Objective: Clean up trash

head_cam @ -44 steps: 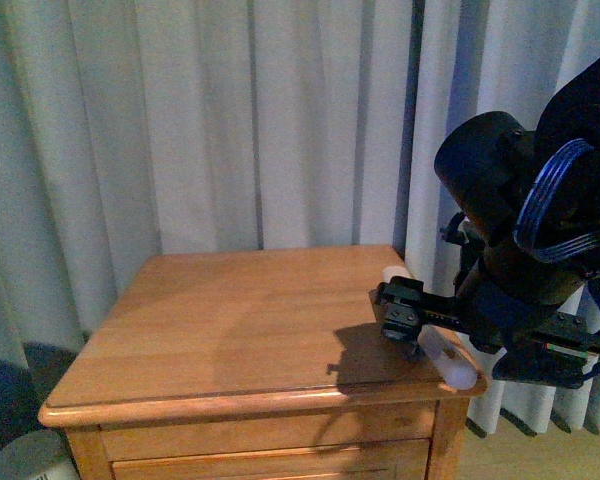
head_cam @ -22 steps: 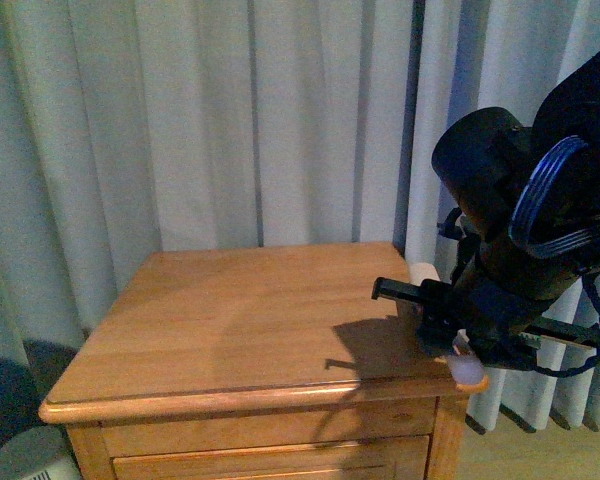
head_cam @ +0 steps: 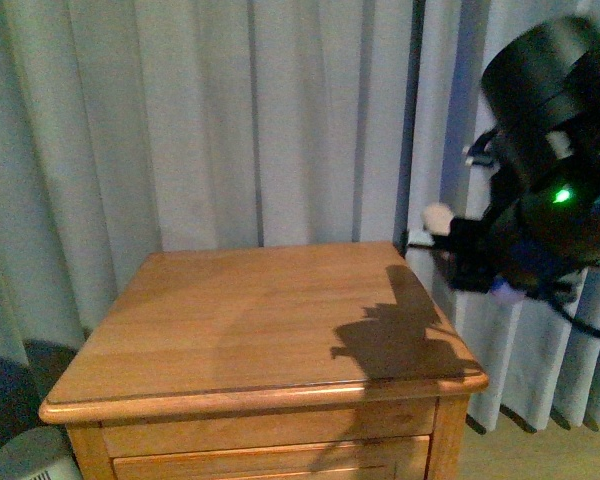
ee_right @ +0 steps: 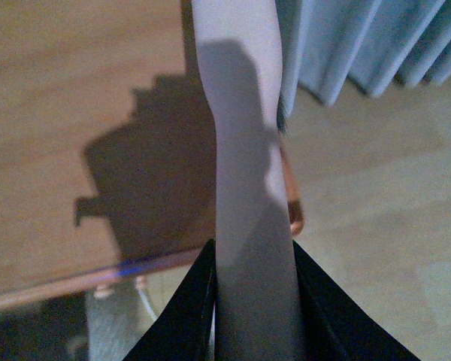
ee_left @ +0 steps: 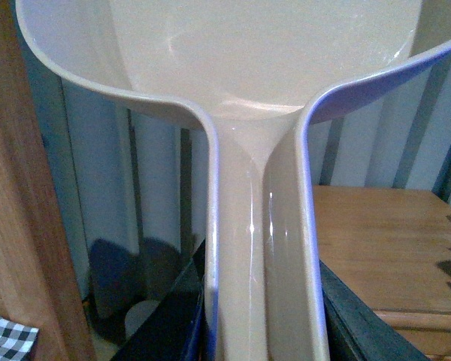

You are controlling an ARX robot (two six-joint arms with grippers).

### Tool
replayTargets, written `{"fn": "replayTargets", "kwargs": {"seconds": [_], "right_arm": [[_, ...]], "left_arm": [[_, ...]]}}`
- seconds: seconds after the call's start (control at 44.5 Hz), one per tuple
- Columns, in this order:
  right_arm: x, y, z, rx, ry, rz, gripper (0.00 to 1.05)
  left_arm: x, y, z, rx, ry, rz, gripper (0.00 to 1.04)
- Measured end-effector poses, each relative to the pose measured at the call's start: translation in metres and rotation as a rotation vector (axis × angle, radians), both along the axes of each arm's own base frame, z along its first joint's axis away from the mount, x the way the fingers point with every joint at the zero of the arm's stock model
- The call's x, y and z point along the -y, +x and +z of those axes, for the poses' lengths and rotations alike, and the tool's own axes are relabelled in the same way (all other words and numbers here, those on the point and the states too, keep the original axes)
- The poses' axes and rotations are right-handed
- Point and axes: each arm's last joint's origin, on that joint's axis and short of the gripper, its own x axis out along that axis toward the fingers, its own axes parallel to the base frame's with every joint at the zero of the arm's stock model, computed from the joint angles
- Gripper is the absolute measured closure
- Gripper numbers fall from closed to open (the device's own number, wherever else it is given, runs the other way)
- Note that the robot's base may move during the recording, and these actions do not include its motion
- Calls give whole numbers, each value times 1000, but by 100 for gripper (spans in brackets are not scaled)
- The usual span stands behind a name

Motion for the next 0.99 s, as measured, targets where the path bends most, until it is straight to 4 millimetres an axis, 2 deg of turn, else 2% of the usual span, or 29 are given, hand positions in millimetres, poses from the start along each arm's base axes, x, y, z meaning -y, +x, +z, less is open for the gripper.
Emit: {"fn": "replayTargets", "kwargs": {"seconds": [0.09,0.202,0.36,0.427,0.562,0.809,0.989], "right_arm": [[15,-28,31,202,-35,-1,82],[40,-74,53,401,-84,-24,82],[59,-117,57,546,-141,-65,82],[69,-149,60,653,-173,-89,82],[78,-200,61,782,-206,-99,82],[92,-259,45,897,-242,-106,82],[102,-263,37,898,-279,-127,82]], "left_arm": [[0,0,0,0,0,0,78],[0,0,0,0,0,0,78],[0,0,0,0,0,0,78],[0,0,0,0,0,0,78],[0,0,0,0,0,0,78],[0,0,0,0,0,0,78],[0,0,0,0,0,0,78]]}}
